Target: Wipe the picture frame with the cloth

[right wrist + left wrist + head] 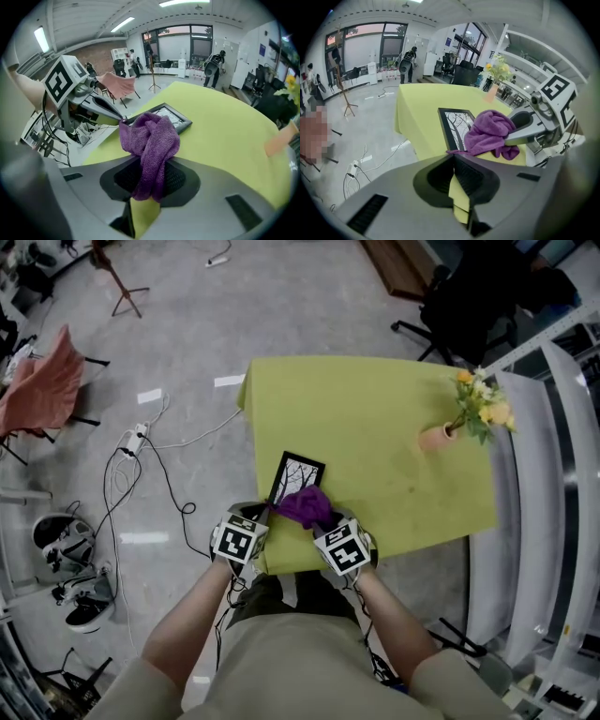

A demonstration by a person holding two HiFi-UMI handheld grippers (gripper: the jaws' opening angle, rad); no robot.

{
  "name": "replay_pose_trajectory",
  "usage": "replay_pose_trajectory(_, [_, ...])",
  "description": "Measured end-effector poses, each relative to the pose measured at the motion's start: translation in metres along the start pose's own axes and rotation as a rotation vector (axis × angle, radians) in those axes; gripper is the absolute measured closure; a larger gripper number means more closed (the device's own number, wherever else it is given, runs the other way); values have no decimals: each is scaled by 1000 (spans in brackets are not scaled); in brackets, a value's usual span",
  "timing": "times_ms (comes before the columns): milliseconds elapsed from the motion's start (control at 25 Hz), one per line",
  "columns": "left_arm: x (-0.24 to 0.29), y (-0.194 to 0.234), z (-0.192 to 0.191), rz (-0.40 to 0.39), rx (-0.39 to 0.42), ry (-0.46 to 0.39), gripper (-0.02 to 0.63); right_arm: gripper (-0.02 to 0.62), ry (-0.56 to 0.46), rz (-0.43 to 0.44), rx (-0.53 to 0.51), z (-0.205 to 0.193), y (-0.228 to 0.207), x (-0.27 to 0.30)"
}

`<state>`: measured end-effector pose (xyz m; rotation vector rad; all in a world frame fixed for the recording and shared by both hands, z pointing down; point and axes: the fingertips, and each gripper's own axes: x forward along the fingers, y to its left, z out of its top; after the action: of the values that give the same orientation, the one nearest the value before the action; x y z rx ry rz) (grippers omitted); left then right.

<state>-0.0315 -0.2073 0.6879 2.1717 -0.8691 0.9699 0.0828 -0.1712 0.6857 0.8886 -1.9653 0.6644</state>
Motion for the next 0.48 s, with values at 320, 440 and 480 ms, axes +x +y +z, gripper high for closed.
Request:
replay_pose_trajectory(320, [-38,-1,37,25,23,-99,597,489,-240,-130,136,35,-46,-92])
replay_pose_trajectory(440, [-73,-6,71,20,21,-202,597,489,-363,-161,173,60,-60,-133])
replay_pose_trajectory(480, [-86,-6,84,24,22,-241,597,489,-403,-171,182,69,-63,-146])
